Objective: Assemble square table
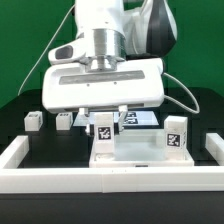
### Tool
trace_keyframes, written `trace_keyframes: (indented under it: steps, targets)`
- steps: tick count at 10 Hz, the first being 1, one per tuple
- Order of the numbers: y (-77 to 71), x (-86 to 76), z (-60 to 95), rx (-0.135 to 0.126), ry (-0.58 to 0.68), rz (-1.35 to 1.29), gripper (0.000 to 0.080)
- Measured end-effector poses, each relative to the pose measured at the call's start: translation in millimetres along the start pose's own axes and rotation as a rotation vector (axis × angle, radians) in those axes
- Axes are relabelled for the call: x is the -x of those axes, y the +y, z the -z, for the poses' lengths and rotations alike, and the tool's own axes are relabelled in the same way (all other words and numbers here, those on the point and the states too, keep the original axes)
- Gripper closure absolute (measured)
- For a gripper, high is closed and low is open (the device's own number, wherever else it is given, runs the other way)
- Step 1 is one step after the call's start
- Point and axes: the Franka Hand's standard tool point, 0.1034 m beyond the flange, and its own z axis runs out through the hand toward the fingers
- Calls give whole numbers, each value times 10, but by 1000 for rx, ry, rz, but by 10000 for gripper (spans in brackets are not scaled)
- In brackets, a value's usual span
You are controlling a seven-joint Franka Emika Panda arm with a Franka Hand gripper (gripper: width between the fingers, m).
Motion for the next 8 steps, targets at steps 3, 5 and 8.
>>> trace_keyframes:
  steps: [3,5,8]
  targets:
    - [-30,-14,-4,-1,-20,-17,509]
    - [-36,17,-18,-4,-36,-17,509]
    - [-37,25,-23,-4,-37,-17,213]
